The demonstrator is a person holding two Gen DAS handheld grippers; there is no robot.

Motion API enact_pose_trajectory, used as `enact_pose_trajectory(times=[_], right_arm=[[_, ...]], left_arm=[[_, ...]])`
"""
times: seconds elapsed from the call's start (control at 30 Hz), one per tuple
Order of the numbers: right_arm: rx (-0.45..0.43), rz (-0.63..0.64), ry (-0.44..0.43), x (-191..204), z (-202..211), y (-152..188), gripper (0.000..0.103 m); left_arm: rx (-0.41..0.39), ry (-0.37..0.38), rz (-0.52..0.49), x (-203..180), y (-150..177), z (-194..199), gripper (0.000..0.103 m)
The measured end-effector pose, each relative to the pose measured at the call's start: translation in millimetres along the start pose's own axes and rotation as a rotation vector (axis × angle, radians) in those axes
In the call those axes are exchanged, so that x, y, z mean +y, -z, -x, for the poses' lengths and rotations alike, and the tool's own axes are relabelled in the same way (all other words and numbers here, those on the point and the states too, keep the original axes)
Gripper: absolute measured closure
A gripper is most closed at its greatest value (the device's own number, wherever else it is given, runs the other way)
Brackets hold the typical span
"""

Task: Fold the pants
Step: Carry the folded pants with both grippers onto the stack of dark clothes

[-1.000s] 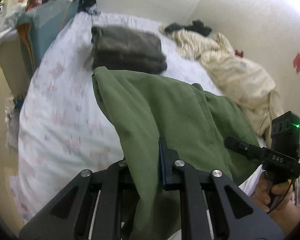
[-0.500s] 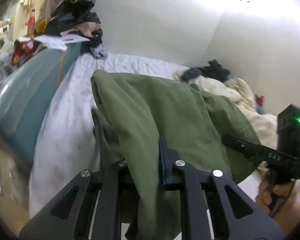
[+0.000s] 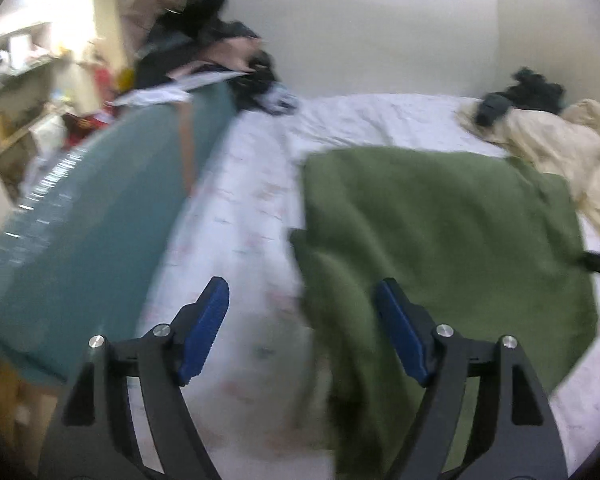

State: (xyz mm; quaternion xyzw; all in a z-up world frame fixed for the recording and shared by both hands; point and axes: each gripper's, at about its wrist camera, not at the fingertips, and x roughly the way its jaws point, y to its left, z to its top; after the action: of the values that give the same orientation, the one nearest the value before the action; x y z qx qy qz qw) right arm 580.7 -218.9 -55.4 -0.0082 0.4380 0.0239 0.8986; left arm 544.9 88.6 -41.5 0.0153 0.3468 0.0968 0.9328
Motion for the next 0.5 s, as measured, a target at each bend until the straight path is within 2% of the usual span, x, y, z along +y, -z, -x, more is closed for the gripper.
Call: enact_pose_trajectory(times=[0.13,0.3,0.37,0.47,0.5], right_arm=[[-0.004,-0.136,-0.121,-33,24,6,0.032],[-0.098,-0.123,-0.259,-31,84,31,0.030],[-0.118,-0.110,-0.280,-24,102,41,0.027],[-0.178,-0.098,-0.291,-16,149,74,0.024],[-0.188,-0.096,-0.292,-15,157,83,0.020]], left_arm=[[-0.016,0.041,0.079,14,-3,22,0.029],[-0.048,0.130,0.071,6,14,79,0.029],[-0.079,0.152,0.078,1,28,116,0.029],[-0.102,0.187,0.121,-1,44,162,0.029],[-0.105,0.216,0.126,-3,52,179,0.029]])
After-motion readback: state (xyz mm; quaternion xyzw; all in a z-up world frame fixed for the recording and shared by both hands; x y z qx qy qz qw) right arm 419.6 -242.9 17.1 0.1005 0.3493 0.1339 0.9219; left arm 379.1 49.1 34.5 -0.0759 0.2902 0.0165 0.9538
